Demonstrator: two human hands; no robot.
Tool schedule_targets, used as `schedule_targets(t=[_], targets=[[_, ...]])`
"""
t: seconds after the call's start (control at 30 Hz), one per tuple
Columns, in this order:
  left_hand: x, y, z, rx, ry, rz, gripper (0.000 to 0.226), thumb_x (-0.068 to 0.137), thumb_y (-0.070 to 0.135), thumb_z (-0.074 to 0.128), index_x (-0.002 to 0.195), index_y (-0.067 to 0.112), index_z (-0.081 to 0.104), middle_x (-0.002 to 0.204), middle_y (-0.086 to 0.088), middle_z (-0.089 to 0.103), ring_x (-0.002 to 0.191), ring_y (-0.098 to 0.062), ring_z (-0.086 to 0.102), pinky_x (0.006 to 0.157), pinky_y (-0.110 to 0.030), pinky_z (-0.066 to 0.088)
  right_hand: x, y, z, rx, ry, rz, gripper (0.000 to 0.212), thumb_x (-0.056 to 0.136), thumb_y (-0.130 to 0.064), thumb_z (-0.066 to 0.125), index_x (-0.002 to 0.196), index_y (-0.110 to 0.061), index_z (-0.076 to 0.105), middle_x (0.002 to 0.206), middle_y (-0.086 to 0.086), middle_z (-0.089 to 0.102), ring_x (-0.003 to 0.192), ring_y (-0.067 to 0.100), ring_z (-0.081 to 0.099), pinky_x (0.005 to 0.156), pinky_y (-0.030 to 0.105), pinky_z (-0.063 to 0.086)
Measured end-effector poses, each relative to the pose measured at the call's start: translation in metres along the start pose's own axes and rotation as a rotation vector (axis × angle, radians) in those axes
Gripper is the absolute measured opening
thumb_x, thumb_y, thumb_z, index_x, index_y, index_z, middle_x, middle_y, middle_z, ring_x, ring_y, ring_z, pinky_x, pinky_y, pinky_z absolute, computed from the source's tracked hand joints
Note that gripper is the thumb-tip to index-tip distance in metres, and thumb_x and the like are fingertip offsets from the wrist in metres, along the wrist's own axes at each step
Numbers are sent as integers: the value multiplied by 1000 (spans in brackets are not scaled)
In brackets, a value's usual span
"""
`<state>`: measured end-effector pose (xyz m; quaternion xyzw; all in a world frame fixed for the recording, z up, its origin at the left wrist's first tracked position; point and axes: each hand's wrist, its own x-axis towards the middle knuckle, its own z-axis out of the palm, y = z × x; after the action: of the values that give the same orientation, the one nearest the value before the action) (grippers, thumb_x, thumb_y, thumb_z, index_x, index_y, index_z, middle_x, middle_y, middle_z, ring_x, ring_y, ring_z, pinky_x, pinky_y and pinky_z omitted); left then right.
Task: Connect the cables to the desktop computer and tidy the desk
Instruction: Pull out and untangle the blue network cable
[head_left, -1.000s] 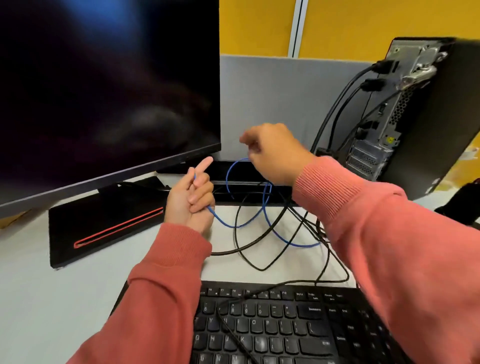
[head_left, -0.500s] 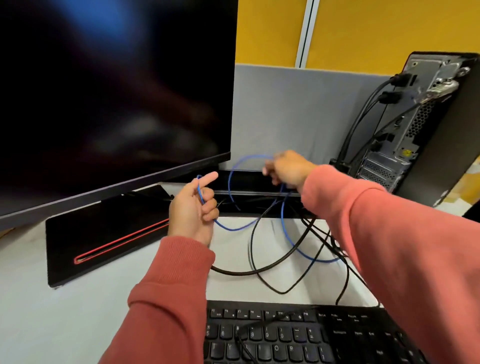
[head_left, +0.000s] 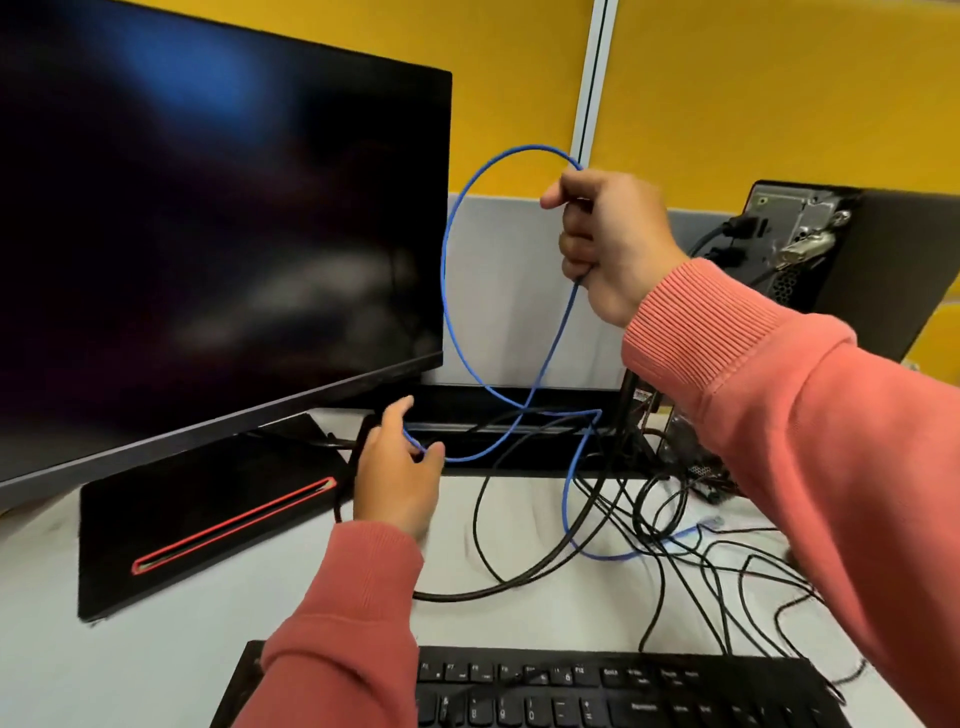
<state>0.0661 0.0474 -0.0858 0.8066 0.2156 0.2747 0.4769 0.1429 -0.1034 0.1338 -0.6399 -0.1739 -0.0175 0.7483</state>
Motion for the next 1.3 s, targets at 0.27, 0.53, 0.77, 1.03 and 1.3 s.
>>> schedule_targets(t=[0.27, 0.53, 0.77, 1.03, 1.3], targets=[[-5, 5, 3, 104, 94, 283, 30, 92, 22, 71, 120, 34, 68, 111, 10, 48, 104, -17, 52, 93, -40, 50, -7, 0, -2, 318, -190, 155, 32, 109, -27, 34, 96, -12, 59, 53, -6, 21, 42, 8, 12, 39, 23, 12], [-28, 32, 19, -459, -625, 41, 14, 100, 10, 61, 103, 11, 75, 98, -11, 77, 61, -17, 67, 60, -27, 50, -2, 11, 13, 263, -271, 150, 28, 106, -14, 36, 119, -8, 60, 62, -1, 43, 53, 12, 52, 54, 23, 40], [-40, 37, 15, -484, -924, 69, 26, 100, 23, 60, 125, 18, 67, 108, -9, 78, 47, -11, 29, 40, -15, 26, 2, 54, -22, -1147, -526, 48, 51, 95, 3, 36, 131, -21, 64, 110, 8, 65, 105, 25, 64, 82, 31, 46], [-32, 28, 21, -472, -806, 97, 17, 102, 11, 59, 104, 13, 76, 73, -4, 64, 45, -14, 52, 46, -23, 42, -3, 97, -23, -1989, -693, 346, 44, 83, -56, 64, 66, -15, 63, 74, 3, 67, 84, 28, 72, 89, 43, 58], [-11, 20, 21, -485, -27, 171, 16, 100, 20, 64, 90, 23, 76, 64, 1, 49, 57, -15, 40, 54, -30, 34, 4, 60, -21, -1198, -764, 268, 53, 98, -53, 54, 60, -16, 55, 48, 1, 50, 46, 17, 43, 50, 24, 32]])
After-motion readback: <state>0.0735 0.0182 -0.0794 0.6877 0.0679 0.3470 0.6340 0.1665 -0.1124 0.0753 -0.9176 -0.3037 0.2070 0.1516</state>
